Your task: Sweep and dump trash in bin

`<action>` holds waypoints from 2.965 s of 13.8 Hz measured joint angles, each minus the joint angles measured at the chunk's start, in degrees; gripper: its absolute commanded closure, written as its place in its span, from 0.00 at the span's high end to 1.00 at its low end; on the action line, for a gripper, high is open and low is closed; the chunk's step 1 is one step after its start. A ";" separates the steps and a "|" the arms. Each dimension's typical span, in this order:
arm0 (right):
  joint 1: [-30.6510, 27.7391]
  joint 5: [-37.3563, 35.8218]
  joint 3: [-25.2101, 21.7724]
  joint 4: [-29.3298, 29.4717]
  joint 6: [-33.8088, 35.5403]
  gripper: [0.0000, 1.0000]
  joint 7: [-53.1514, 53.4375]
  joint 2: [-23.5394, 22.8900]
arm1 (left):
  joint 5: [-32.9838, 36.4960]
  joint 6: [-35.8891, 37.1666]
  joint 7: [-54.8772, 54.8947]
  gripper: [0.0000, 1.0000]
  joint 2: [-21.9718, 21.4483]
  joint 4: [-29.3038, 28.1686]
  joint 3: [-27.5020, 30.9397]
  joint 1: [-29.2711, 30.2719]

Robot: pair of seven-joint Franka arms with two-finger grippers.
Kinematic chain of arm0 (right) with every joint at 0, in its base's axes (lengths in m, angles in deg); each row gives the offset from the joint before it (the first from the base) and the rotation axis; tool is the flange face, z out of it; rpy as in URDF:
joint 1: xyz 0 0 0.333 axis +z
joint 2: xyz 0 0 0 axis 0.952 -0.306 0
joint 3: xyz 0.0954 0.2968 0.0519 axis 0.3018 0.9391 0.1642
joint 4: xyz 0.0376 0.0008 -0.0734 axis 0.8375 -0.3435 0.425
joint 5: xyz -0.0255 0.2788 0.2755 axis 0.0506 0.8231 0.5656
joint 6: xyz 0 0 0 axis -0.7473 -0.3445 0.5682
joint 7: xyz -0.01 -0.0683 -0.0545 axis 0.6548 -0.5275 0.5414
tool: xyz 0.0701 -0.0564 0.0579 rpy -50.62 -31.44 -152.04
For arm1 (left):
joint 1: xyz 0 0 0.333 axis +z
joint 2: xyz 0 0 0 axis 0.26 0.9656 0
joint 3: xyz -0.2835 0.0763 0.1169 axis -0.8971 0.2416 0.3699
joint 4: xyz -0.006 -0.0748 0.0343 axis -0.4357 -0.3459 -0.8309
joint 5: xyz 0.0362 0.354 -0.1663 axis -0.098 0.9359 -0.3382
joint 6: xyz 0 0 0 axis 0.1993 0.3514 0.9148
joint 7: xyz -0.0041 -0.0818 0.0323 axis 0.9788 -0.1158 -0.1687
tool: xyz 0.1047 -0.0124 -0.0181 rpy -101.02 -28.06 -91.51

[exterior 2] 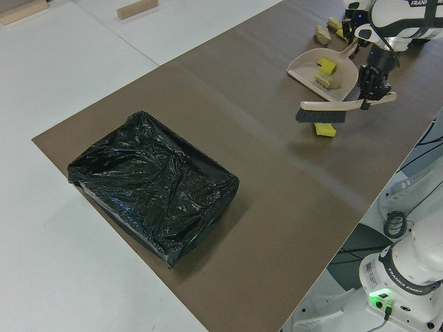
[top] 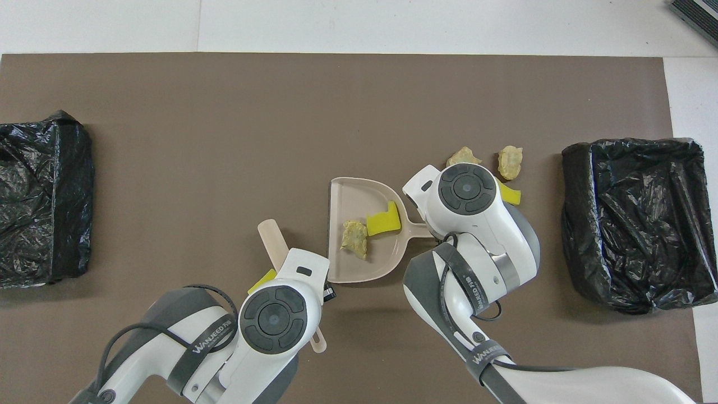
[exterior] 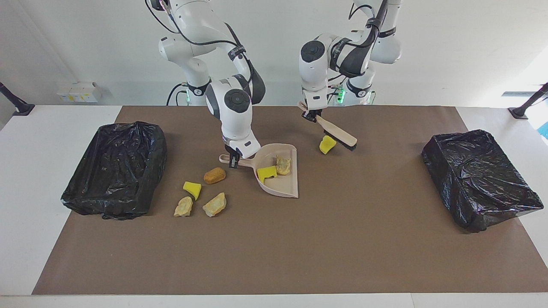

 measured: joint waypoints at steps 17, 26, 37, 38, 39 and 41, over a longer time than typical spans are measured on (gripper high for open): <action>0.01 0.00 0.00 -0.01 0.00 0.00 0.00 0.03 | -5.49 -30.35 48.20 0.00 7.92 -1.04 0.17 -0.13; -0.65 0.00 -0.02 0.15 0.00 0.00 0.00 0.05 | -5.51 -29.12 51.24 0.00 8.17 3.88 -4.15 -0.74; -4.22 1.82 -0.09 0.40 0.00 0.00 -0.79 1.05 | -5.51 -18.06 50.44 0.00 8.30 11.05 -2.64 3.88; -5.73 3.19 -0.10 0.46 0.00 0.00 -2.58 1.71 | -5.19 -16.47 50.48 0.00 8.27 11.42 -2.52 5.48; -7.62 4.20 -0.12 0.52 0.01 0.00 -4.76 2.45 | -4.42 -14.12 50.67 0.00 8.24 12.21 -2.42 7.41; -10.87 5.98 -0.19 0.74 0.22 0.00 -8.92 3.55 | -3.48 -9.96 50.79 0.00 8.05 13.50 -2.29 10.59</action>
